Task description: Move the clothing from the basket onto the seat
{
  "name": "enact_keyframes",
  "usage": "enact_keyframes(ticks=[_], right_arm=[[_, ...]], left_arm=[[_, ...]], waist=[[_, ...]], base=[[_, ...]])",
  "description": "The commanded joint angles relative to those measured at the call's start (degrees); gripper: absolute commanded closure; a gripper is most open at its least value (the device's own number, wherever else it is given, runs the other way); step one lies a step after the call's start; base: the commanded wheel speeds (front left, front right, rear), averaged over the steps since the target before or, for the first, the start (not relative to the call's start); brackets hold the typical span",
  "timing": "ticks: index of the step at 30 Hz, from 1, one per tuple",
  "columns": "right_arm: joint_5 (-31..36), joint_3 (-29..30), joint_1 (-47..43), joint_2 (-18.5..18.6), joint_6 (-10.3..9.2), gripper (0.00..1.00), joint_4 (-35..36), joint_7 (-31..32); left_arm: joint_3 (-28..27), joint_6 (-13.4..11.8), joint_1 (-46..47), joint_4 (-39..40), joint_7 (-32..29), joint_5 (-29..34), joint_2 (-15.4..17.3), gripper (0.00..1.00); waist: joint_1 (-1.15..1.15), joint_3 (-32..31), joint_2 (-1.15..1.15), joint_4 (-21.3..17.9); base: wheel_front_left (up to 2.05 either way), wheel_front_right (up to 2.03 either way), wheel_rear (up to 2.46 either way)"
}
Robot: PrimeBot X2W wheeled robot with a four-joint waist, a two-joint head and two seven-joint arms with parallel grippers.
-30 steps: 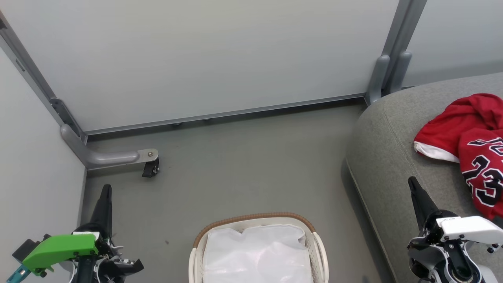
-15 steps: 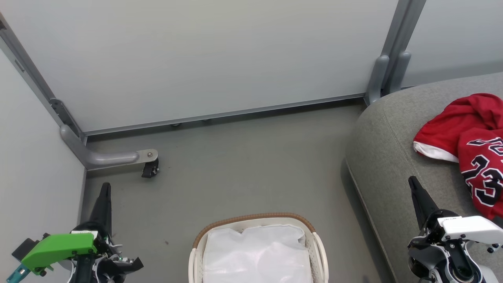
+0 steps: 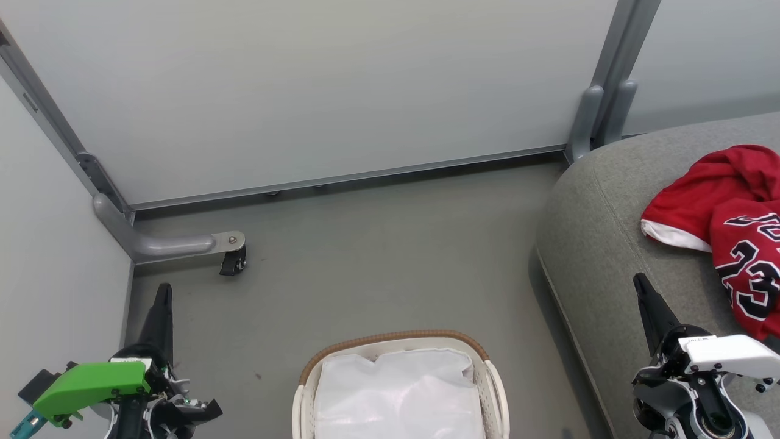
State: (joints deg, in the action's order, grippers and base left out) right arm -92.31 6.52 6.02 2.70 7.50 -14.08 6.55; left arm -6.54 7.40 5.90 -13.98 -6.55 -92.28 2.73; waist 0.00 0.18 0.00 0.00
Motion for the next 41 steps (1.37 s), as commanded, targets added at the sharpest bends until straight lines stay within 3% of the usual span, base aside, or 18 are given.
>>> enact_keyframes(ticks=[1,41], right_arm=[[-0.2,0.1,0.3,0.3,-0.02,1.00,0.2,0.2],[-0.2,0.1,0.3,0.3,-0.02,1.00,0.2,0.2]], left_arm=[[-0.1,0.2,0.6,0.0,-0.2,-0.2,0.3,1.00],[-0.2,0.2,0.6,0.0,-0.2,-0.2,0.3,1.00]], waist=[[0.00,0.0,0.00,0.0],[0.00,0.0,0.00,0.0]], base=[[0.00,0.00,0.00],[0.00,0.00,0.00]])
